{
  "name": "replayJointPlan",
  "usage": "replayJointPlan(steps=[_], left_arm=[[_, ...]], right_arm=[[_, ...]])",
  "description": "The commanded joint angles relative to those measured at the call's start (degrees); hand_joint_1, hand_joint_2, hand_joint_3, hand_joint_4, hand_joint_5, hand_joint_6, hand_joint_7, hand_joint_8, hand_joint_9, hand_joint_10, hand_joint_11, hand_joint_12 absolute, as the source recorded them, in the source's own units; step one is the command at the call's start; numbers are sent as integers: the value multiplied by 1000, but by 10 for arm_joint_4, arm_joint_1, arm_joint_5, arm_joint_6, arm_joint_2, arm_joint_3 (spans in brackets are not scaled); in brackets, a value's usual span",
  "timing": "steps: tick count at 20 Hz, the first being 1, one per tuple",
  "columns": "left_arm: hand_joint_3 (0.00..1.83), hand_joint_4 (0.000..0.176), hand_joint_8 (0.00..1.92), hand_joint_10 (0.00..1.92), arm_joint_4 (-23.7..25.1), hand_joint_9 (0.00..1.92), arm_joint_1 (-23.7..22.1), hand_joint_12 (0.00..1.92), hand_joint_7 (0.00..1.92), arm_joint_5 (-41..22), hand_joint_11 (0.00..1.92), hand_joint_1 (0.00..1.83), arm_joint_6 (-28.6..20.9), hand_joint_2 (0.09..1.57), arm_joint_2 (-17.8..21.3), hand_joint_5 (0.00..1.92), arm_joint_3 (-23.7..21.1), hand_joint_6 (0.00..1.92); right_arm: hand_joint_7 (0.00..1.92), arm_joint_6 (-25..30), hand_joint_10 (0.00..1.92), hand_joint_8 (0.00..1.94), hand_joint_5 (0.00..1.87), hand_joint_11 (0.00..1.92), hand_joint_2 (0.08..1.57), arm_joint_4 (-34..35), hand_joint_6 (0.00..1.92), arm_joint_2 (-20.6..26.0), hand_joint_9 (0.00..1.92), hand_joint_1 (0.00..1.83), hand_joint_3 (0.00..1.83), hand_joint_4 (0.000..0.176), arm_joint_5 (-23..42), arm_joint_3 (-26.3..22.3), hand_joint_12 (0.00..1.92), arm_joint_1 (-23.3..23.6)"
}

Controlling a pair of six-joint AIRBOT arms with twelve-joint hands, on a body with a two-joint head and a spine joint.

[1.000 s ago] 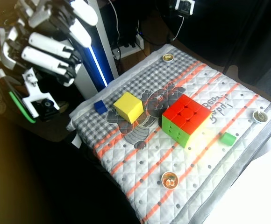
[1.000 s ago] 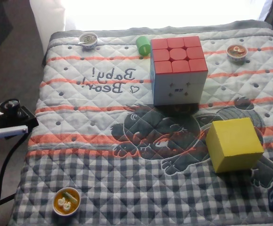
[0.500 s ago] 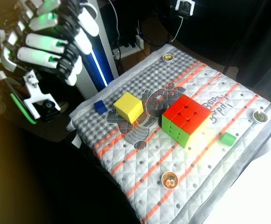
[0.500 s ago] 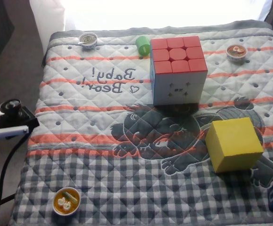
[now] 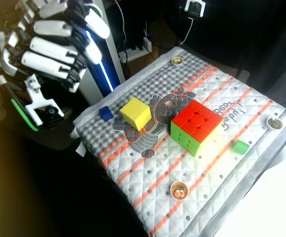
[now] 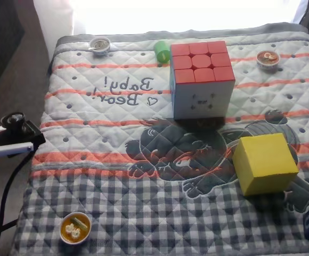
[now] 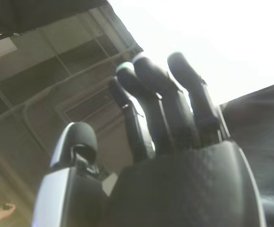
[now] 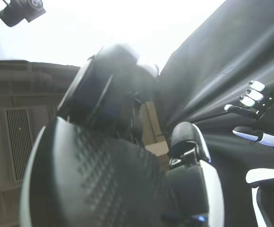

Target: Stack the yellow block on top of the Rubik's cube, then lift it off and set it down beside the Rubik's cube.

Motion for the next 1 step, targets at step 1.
replayJointPlan(steps=[1], left_arm=[[0, 162, 1143, 1478, 17, 774, -4, 1649, 747, 60, 559, 200, -6, 1226, -2, 431, 3, 745]], right_arm=[[452, 2, 1921, 1610, 239, 822, 1305, -13, 1503, 1, 826, 3, 0, 0, 61, 3, 1921, 3]])
